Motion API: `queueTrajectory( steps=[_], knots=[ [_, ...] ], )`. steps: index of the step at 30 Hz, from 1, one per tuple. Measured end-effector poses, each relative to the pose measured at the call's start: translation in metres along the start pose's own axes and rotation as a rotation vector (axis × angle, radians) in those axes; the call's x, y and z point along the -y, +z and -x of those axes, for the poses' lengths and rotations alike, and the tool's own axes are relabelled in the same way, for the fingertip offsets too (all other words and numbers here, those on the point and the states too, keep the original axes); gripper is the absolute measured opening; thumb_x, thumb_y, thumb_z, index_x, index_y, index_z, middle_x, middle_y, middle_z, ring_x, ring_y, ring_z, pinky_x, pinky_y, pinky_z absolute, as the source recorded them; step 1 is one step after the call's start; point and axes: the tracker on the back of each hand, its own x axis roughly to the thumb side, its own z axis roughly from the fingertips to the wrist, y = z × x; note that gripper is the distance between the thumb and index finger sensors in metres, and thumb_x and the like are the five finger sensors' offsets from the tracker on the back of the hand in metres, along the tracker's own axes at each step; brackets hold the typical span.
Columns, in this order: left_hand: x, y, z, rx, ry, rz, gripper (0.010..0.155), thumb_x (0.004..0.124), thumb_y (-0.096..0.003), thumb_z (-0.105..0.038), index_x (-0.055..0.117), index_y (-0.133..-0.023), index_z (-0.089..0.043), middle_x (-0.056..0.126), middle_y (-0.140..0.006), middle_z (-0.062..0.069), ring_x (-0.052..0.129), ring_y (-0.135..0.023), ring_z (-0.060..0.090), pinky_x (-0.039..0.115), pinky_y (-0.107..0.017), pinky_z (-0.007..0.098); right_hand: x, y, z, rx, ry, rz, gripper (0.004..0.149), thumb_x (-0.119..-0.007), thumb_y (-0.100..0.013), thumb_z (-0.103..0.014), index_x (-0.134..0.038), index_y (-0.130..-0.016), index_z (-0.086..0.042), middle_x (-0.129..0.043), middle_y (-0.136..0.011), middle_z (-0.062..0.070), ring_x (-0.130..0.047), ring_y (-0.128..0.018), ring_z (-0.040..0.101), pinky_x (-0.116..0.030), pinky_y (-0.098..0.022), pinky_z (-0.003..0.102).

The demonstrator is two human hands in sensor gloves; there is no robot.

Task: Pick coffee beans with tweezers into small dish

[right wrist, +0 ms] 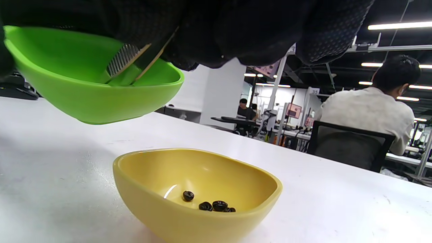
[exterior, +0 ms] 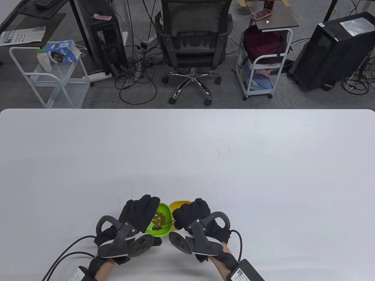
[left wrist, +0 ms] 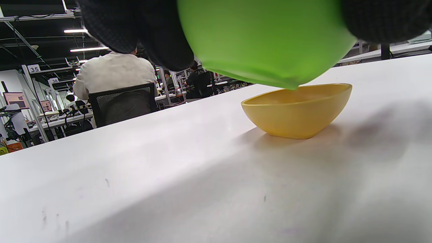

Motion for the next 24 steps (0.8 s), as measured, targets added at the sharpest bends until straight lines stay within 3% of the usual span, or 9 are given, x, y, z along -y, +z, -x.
queueTrajectory(
  steps=[15, 24],
  knots=[
    [0.001, 0.0, -0.002, 0.004, 0.002, -0.002, 0.116, 0.072, -0.0332, -0.072, 0.048, -0.118, 0.003, 0.065, -0.116, 0.034, 0.09, -0.093, 0.042, 0.074, -0.072, 0.066, -0.001, -0.002, 0.001, -0.008, -0.007, -0.026, 0.041, -0.063, -0.043, -0.036, -0.076, -0.08, -0.022, -0.087, -0.063, -0.003, -0.091, -0.045, 0.018, -0.071, -0.069, 0.058],
    [0.001, 0.0, -0.001, 0.004, 0.002, -0.004, 0.115, 0.072, -0.0332, -0.072, 0.048, -0.118, 0.003, 0.065, -0.116, 0.034, 0.09, -0.093, 0.043, 0.074, -0.072, 0.066, 0.011, 0.001, 0.023, -0.094, -0.102, 0.022, 0.041, -0.063, -0.043, -0.036, -0.076, -0.08, -0.022, -0.087, -0.063, -0.002, -0.091, -0.046, 0.018, -0.071, -0.069, 0.058]
  ],
)
